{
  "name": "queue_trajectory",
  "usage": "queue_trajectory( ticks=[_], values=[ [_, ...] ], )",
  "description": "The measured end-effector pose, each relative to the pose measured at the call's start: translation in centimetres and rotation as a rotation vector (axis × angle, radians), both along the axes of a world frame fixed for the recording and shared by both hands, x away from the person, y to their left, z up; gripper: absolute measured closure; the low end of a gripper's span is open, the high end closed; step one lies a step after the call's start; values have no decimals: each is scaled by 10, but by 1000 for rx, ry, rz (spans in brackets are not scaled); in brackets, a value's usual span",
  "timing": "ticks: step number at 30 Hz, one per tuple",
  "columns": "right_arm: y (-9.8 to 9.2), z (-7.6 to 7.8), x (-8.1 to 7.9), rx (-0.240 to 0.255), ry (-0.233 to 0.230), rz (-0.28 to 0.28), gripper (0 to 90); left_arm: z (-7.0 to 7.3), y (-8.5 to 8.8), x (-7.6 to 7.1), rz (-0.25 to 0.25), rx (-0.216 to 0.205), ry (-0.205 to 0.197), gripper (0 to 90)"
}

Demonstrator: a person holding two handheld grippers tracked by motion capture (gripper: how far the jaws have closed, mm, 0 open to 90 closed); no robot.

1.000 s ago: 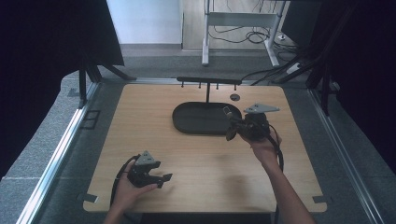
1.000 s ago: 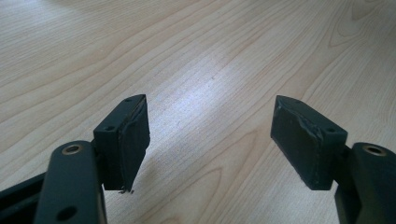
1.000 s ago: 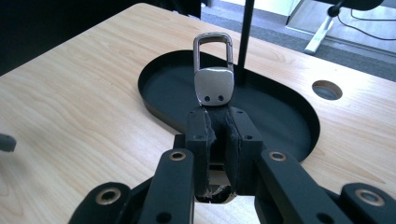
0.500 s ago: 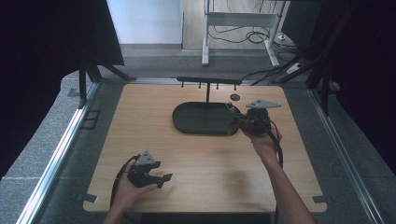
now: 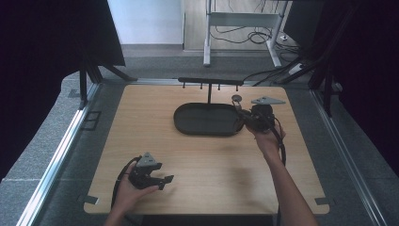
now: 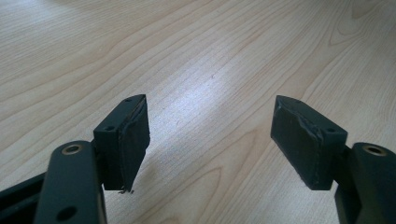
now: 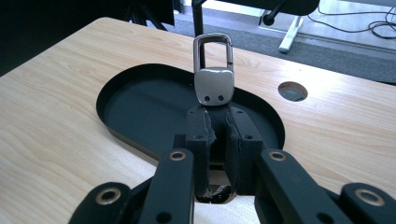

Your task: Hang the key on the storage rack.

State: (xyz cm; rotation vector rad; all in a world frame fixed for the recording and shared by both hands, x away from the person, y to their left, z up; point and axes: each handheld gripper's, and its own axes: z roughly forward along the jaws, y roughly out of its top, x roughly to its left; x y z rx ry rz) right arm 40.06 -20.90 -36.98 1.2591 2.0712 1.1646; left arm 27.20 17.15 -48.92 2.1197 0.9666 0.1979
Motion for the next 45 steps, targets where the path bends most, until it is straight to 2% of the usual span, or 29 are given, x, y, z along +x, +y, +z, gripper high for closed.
queue_trajectory(
  ticks=[12,19,28,45],
  values=[
    [-1,-6,18,24,7,-46,807,0,1,0,1,-5,0,289],
    [-1,-8,24,21,2,-59,807,1,1,0,1,-5,2,289],
    [-1,-12,34,28,19,-77,807,0,1,0,-3,-4,3,289],
    [0,-8,46,38,0,-99,807,0,2,0,-1,-7,5,289]
  ],
)
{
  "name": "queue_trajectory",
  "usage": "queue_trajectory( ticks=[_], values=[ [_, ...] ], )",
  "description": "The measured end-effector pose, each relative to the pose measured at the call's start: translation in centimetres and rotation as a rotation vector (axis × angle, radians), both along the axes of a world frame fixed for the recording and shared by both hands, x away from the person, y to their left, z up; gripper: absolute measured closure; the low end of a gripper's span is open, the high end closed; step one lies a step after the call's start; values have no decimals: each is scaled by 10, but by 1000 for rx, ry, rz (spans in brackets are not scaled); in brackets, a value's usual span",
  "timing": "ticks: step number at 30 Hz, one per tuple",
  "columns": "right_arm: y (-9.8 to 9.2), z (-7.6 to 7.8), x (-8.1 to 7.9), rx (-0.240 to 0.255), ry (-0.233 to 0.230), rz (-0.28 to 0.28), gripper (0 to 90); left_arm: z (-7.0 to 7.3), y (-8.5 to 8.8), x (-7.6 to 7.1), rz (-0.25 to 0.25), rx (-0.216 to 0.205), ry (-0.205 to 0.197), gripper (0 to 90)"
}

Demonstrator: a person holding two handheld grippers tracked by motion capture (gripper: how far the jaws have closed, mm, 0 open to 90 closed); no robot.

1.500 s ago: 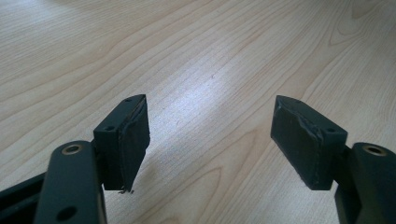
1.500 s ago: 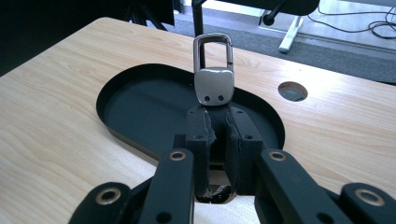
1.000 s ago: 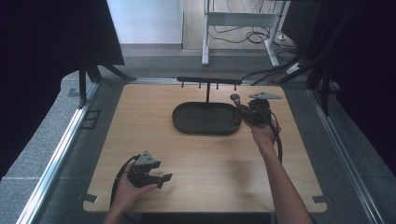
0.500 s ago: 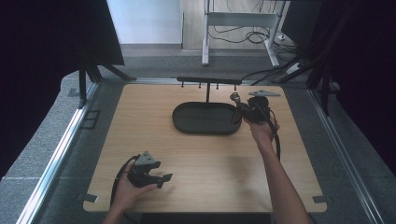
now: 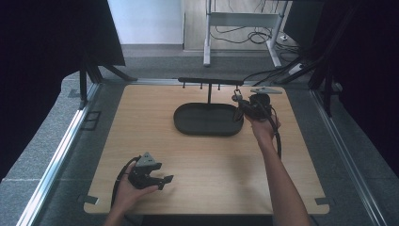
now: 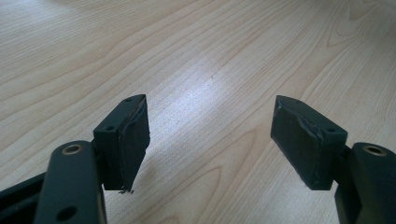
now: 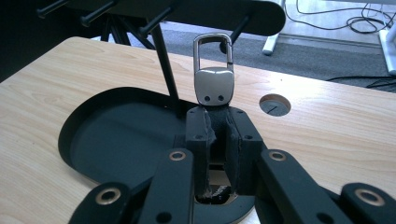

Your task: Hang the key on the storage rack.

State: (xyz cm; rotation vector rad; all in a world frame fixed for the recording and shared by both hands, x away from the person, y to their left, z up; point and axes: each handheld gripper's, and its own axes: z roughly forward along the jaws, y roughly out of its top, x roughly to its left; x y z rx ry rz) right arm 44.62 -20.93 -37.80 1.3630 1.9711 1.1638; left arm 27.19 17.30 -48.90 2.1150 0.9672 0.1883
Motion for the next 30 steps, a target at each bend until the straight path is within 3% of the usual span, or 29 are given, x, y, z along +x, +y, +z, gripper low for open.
queue_trajectory(
  ticks=[20,30],
  values=[
    [4,-6,17,-1,-17,-23,807,0,0,0,0,-1,0,289],
    [9,-21,27,-18,4,-38,805,-1,-2,-1,-5,3,1,289]
  ],
)
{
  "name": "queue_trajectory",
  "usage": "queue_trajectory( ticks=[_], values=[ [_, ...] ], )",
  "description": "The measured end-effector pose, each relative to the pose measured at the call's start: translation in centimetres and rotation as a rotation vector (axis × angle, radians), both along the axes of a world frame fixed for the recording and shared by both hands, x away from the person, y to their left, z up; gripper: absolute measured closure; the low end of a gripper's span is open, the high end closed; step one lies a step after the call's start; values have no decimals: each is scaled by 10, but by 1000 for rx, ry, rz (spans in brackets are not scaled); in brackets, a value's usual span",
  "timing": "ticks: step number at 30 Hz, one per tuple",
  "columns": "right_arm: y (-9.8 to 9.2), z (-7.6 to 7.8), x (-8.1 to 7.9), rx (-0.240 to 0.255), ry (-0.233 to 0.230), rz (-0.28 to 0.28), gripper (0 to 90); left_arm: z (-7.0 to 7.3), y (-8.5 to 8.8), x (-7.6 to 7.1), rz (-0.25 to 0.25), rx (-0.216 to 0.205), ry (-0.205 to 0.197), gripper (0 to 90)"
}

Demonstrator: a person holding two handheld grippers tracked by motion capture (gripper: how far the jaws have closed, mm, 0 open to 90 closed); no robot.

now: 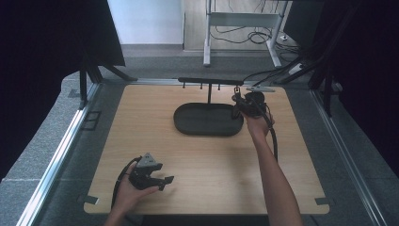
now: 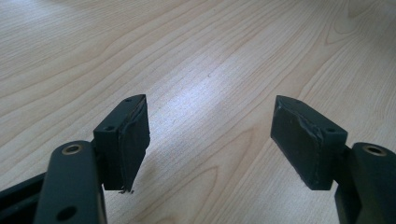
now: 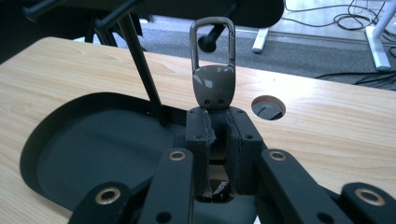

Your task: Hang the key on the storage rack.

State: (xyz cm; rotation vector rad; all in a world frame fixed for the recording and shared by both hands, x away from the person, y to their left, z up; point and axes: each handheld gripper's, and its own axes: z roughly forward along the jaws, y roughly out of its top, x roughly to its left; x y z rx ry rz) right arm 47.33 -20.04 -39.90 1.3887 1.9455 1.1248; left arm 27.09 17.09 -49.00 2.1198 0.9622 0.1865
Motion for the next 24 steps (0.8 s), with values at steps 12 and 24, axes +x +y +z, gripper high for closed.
queue_trajectory(
  ticks=[12,24],
  values=[
    [8,-8,-5,-67,-26,32,602,0,0,0,1,0,0,289],
    [8,-6,-35,-80,-23,140,580,0,-1,0,3,4,-3,289]
  ],
)
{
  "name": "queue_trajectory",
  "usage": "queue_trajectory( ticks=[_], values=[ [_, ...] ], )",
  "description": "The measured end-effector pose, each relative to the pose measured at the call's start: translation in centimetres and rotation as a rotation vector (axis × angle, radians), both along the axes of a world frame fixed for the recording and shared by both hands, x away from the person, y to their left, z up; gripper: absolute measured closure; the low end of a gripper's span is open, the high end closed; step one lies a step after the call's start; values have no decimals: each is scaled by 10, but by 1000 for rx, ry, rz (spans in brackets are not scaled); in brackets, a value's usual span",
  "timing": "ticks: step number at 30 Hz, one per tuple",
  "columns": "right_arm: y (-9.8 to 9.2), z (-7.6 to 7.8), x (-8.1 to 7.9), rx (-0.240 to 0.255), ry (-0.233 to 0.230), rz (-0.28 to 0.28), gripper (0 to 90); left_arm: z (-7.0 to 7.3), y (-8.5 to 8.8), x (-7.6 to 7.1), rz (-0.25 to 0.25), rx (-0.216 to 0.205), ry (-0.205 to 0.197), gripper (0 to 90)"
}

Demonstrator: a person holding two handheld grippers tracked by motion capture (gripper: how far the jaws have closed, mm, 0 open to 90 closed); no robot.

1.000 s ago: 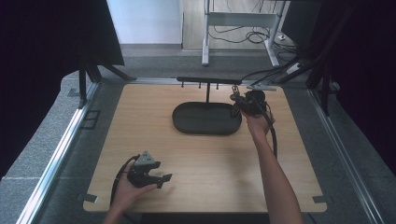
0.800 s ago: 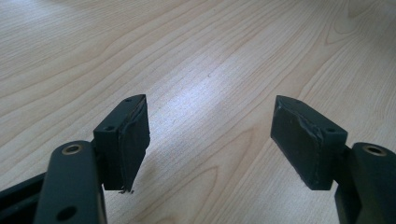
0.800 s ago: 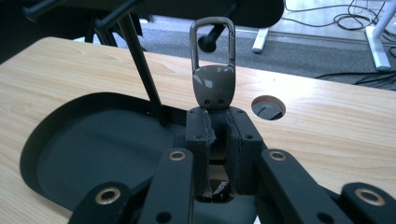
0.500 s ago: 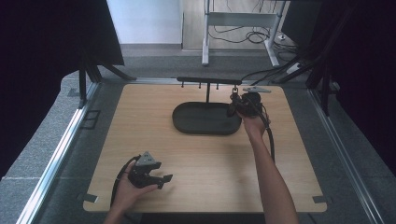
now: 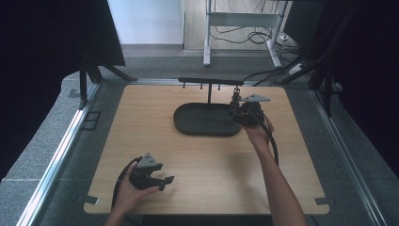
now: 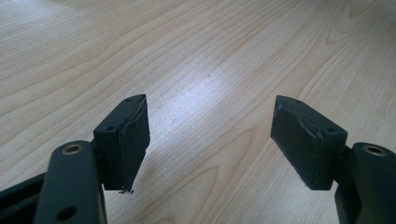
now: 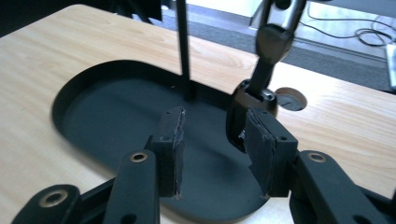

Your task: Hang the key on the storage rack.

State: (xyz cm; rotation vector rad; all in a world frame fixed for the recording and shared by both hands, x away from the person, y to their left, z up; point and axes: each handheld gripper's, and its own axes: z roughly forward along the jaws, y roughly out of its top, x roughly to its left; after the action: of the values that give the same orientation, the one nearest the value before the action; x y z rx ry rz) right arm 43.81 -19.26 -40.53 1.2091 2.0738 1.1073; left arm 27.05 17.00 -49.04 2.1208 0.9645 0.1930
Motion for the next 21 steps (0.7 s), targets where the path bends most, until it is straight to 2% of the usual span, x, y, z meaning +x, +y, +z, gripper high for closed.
queue_trajectory(
  ticks=[2,3,5,7,8,9,11,13,14,15,16,17,18,19,21],
  values=[
    [-1,-2,-11,4,13,45,571,0,0,0,1,-1,0,289],
    [-1,-2,-11,4,13,45,571,0,0,0,2,0,0,289],
    [-5,-6,-23,23,20,70,571,0,0,0,1,1,1,289],
    [-6,-7,-26,25,29,79,567,0,0,0,-1,5,2,289],
    [-9,-9,-35,33,17,91,568,0,0,0,-1,6,1,289],
    [-9,-9,-35,33,17,91,568,0,0,0,-1,6,1,289],
    [-14,-13,-46,51,21,109,563,0,-1,0,1,6,5,289],
    [-15,-15,-50,54,22,113,557,-1,-1,0,0,8,5,289],
    [-17,-18,-59,65,24,124,553,-1,-1,0,0,9,4,289],
    [-17,-18,-59,65,24,124,553,-1,-1,0,0,9,4,289],
    [-20,-22,-68,64,22,136,544,-1,-1,0,0,9,3,289],
    [-20,-22,-68,64,22,136,544,-1,-1,0,-2,10,3,289],
    [-24,-26,-79,73,20,153,543,0,-1,0,1,4,2,289],
    [-24,-26,-79,73,20,153,543,0,-1,0,1,4,2,289],
    [-29,-31,-91,78,25,165,539,0,0,0,3,6,3,289]
  ],
)
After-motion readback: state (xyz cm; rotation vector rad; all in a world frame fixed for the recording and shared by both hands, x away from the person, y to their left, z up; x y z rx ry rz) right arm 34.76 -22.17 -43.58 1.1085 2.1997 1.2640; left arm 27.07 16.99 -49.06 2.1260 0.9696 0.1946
